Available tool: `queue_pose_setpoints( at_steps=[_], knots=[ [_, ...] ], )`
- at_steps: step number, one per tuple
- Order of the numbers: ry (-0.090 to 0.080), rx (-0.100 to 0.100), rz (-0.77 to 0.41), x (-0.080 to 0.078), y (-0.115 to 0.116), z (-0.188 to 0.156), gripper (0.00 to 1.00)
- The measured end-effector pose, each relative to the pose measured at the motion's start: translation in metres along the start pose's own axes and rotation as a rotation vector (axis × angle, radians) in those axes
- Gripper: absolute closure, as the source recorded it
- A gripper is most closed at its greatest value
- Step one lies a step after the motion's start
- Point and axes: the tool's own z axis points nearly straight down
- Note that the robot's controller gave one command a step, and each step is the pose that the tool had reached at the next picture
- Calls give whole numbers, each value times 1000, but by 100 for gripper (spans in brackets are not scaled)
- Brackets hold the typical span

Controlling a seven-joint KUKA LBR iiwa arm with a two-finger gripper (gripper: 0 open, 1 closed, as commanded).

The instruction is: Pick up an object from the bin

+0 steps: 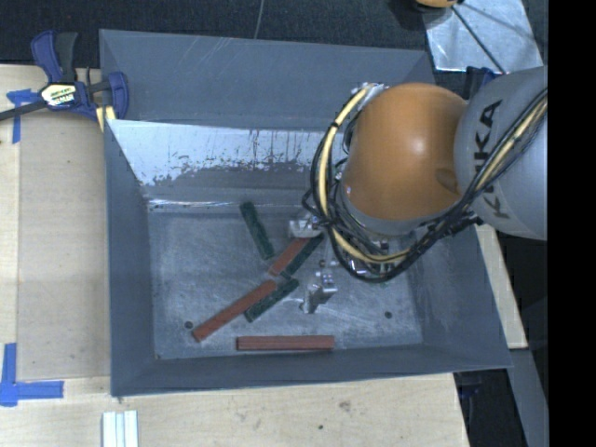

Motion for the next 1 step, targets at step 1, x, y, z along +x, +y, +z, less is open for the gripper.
queue_pose_setpoints(
  at_steps=[1],
  knots=[
    [-9,-1,3,-2,0,-4,0]
  ],
)
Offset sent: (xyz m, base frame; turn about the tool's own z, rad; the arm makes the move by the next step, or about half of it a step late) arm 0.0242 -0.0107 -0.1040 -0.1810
